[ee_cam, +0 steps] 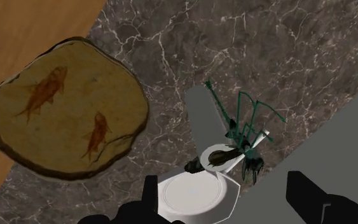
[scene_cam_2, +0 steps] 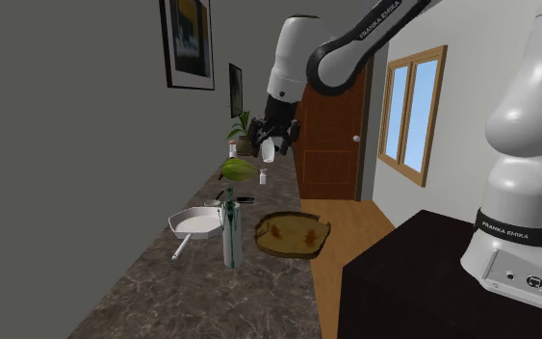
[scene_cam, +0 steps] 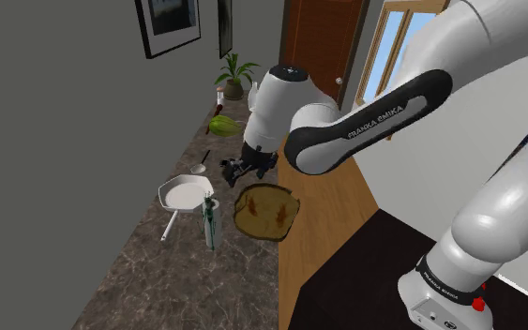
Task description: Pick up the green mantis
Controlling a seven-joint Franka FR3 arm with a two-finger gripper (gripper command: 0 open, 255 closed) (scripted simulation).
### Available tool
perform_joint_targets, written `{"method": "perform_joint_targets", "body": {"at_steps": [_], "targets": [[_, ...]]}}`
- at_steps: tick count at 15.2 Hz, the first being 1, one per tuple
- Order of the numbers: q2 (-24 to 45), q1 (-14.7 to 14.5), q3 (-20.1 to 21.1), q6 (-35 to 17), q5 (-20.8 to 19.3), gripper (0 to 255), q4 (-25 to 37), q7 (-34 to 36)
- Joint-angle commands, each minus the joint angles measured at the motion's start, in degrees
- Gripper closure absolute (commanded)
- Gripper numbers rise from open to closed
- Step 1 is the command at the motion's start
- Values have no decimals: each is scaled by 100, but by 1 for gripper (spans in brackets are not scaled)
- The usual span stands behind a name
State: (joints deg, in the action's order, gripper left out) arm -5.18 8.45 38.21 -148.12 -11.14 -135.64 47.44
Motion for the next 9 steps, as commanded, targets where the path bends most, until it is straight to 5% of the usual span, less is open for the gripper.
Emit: {"method": "perform_joint_targets", "body": {"at_steps": [1,5,9], "targets": [[578,128,197,-136,-915,0,265,813],[1764,-239,-33,-72,-2630,0,1001,2254],[2772,-918,-545,86,-3672,0,1835,3134]]}}
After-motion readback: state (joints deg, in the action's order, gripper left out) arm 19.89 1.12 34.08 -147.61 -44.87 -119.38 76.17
